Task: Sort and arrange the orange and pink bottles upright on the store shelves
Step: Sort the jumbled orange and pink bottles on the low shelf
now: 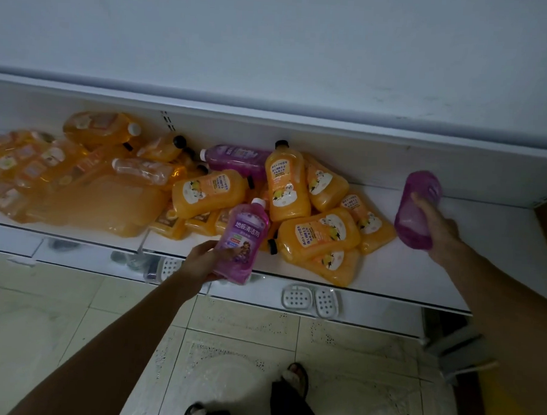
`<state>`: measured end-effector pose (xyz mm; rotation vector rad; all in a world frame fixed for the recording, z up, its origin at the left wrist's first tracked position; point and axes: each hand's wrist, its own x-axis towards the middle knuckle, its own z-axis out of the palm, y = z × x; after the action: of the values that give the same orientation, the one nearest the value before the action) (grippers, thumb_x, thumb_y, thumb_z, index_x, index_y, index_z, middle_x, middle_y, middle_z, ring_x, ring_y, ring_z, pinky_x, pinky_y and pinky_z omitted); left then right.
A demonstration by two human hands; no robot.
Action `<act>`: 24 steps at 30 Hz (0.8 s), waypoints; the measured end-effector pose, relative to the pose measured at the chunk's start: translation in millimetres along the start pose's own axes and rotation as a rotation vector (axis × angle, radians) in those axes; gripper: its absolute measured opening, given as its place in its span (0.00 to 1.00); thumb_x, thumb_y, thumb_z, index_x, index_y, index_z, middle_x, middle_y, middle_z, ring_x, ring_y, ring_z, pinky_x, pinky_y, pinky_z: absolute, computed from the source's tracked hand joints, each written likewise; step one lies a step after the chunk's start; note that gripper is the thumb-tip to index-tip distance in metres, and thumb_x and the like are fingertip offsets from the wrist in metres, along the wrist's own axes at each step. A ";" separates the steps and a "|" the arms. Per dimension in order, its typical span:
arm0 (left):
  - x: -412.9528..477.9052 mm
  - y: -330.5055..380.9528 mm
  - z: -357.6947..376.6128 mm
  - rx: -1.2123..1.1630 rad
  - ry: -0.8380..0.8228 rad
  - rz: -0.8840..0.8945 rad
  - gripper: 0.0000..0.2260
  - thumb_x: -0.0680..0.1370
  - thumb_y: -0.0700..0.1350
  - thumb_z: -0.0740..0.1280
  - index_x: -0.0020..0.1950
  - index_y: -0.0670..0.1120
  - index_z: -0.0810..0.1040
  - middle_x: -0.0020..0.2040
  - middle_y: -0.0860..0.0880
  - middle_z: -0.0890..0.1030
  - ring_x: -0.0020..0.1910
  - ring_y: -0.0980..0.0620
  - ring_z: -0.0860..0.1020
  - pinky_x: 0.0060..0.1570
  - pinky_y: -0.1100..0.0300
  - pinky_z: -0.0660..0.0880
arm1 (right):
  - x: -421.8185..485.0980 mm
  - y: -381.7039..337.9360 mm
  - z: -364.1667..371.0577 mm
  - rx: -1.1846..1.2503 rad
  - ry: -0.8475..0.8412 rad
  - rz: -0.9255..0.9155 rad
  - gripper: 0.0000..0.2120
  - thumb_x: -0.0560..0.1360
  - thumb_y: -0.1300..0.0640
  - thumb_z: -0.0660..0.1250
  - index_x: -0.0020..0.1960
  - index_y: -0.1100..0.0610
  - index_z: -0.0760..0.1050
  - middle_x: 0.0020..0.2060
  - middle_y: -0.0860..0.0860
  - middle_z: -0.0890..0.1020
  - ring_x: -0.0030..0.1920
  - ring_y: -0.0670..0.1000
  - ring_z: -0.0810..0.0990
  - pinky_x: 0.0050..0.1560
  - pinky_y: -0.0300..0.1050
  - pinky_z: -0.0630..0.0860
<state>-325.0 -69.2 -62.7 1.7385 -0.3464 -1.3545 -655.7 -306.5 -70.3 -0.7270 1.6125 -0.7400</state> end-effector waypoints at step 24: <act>-193.6 3.4 -373.0 -0.329 0.531 0.420 0.17 0.74 0.46 0.69 0.60 0.38 0.76 0.49 0.39 0.82 0.41 0.45 0.82 0.38 0.55 0.80 | -379.7 52.1 427.4 -0.462 -0.898 -0.649 0.35 0.62 0.50 0.79 0.66 0.48 0.69 0.55 0.49 0.80 0.50 0.48 0.79 0.43 0.39 0.77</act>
<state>-64.5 232.3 70.9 1.5621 -0.1616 -0.5815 -181.4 -8.2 54.5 -1.6788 0.6934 -0.3604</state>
